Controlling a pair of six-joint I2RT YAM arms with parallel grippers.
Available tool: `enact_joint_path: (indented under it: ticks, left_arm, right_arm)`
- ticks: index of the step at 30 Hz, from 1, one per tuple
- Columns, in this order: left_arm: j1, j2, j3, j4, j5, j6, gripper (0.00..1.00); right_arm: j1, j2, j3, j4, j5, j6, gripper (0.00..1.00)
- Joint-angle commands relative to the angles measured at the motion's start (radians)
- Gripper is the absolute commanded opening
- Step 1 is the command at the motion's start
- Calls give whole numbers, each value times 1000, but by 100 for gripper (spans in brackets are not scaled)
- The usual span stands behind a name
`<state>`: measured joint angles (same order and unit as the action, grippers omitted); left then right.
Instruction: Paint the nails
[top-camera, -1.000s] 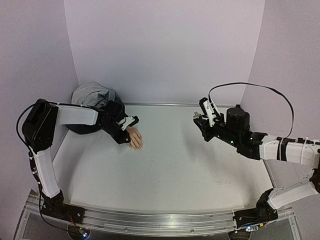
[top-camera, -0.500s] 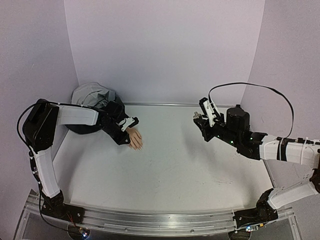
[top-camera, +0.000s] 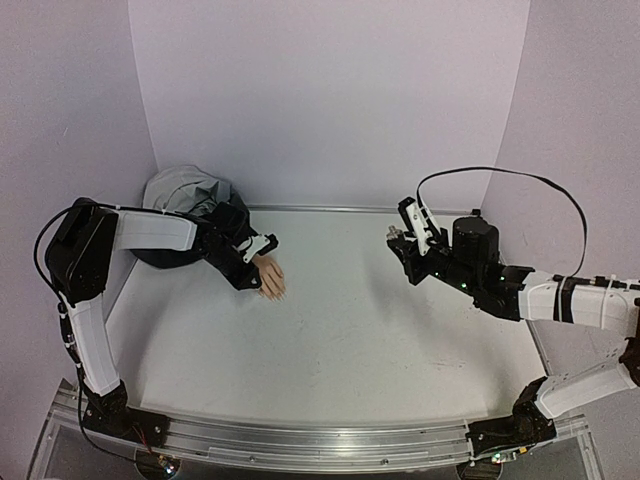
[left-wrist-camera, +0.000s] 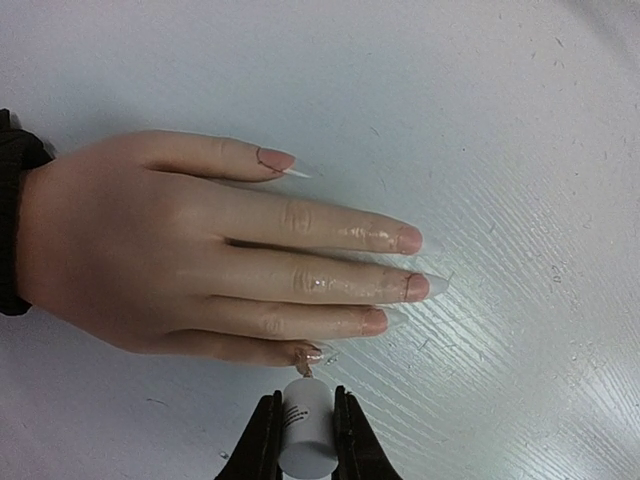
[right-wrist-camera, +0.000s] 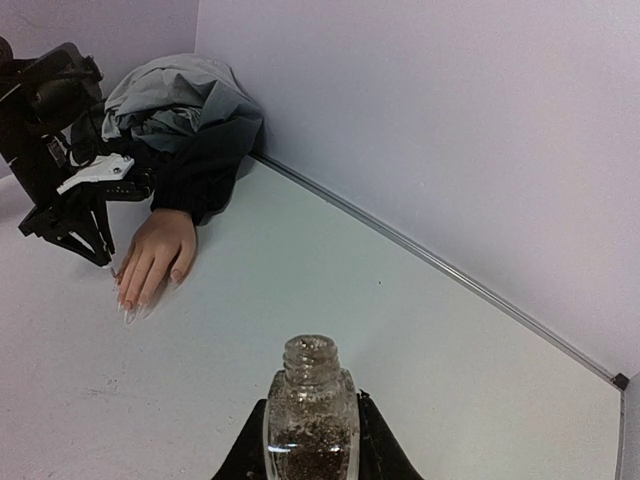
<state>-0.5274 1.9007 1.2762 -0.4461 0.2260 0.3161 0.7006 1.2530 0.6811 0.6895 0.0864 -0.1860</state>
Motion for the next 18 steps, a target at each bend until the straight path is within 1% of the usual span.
enact_joint_path:
  ticks: [1,18]
  left_arm:
    - [0,-2,51,-5,20,6,0]
    - [0,15,69,-16,21,6,0]
  right_arm:
    - [0,-7,8,74,-4,8,0]
    - [-1,-6,13,75,-5,6,0]
